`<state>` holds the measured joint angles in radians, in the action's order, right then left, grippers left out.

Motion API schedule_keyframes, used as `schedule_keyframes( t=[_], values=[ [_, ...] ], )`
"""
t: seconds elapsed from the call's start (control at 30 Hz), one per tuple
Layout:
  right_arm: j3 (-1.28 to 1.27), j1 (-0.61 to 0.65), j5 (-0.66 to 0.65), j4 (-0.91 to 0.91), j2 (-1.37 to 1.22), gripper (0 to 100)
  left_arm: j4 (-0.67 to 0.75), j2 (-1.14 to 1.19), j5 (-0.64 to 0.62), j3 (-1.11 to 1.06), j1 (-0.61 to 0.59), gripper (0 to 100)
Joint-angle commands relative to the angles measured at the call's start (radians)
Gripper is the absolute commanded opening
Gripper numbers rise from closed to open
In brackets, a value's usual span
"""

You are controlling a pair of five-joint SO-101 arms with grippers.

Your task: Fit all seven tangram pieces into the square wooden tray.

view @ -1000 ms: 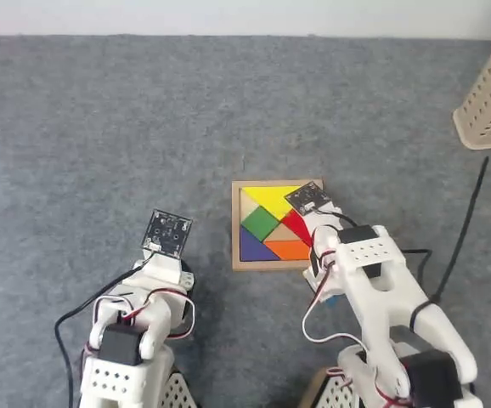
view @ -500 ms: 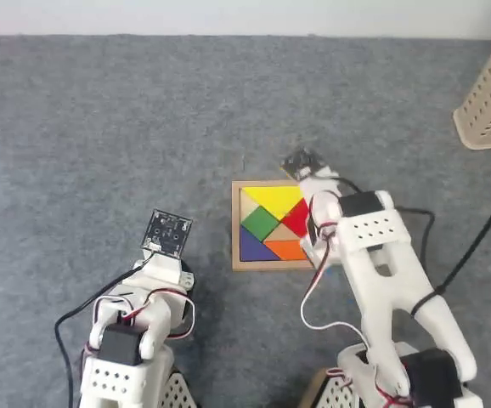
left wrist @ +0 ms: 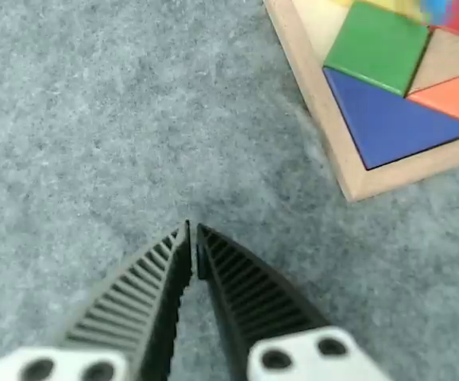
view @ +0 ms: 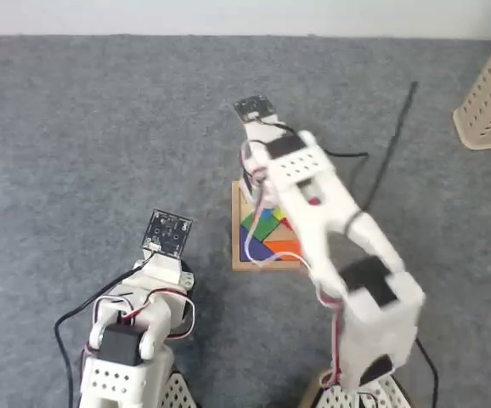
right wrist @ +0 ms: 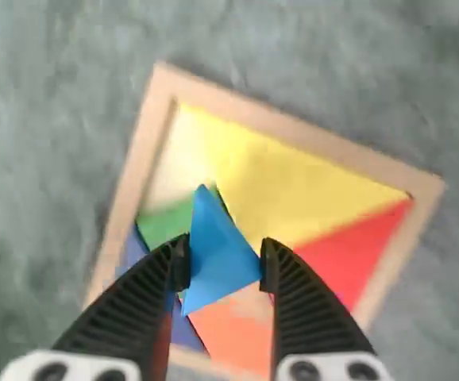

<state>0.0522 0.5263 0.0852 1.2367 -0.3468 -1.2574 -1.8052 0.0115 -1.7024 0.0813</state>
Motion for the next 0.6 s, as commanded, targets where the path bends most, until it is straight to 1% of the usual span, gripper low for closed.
schedule_keyframes(
  t=[0.0,0.1,0.23,0.37,0.57],
  values=[
    [0.206,0.007,0.081,0.044,-0.107,4.4,-0.006,-0.02,-0.008,0.018,-0.003,1],
    [0.305,0.022,0.109,0.099,-0.194,4.4,-0.006,-0.02,-0.008,0.018,-0.003,1],
    [0.388,0.07,0.109,0.128,-0.26,4.6,-0.006,-0.02,-0.008,0.018,-0.003,1],
    [0.404,0.096,0.109,0.122,-0.274,4.9,-0.006,-0.02,-0.008,0.018,-0.003,1],
    [0.404,0.084,0.107,0.125,-0.277,5.0,-0.006,-0.02,-0.008,0.018,-0.003,1]
  ],
)
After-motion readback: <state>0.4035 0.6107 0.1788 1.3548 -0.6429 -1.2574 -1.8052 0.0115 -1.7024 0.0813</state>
